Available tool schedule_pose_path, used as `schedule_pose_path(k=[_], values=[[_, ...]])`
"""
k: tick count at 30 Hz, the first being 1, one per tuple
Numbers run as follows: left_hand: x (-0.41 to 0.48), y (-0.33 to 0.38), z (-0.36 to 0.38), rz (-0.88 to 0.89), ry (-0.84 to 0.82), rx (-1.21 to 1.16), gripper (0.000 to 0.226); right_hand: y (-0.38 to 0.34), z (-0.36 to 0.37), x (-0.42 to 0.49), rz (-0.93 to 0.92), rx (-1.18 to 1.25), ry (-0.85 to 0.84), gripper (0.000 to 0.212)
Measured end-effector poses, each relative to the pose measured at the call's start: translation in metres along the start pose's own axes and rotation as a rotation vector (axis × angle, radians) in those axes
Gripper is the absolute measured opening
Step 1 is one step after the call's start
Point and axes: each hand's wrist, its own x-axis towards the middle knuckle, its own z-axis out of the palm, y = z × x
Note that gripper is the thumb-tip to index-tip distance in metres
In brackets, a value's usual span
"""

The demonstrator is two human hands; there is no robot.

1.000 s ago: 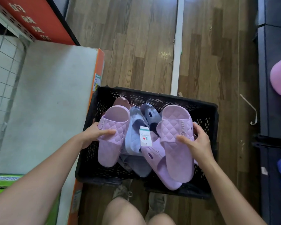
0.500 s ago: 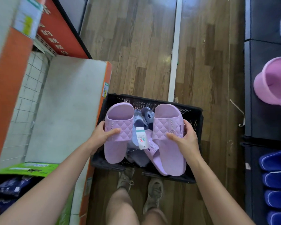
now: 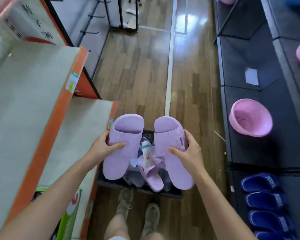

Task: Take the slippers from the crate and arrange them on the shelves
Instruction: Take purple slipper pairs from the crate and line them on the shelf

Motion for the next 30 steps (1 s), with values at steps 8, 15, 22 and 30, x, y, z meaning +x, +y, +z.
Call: schedule_pose_path(k=[8, 15, 22, 30], values=[[-0.063, 0.074, 0.012, 0.151, -0.021, 0.027, 0.082, -0.037, -0.086, -0.06, -0.108, -0.039, 0.035, 0.079], [-0.088, 0.133, 0.026, 0.302, -0.154, 0.039, 0.075, -0.042, -0.145, -0.111, -0.11, -0.011, 0.18, 0.079], [-0.094, 0.188, 0.048, 0.463, -0.381, 0.097, 0.062, -0.055, -0.167, -0.166, -0.114, 0.066, 0.413, 0.081], [-0.092, 0.242, 0.074, 0.574, -0.69, 0.178, 0.058, -0.073, -0.159, -0.235, -0.022, 0.108, 0.723, 0.075]])
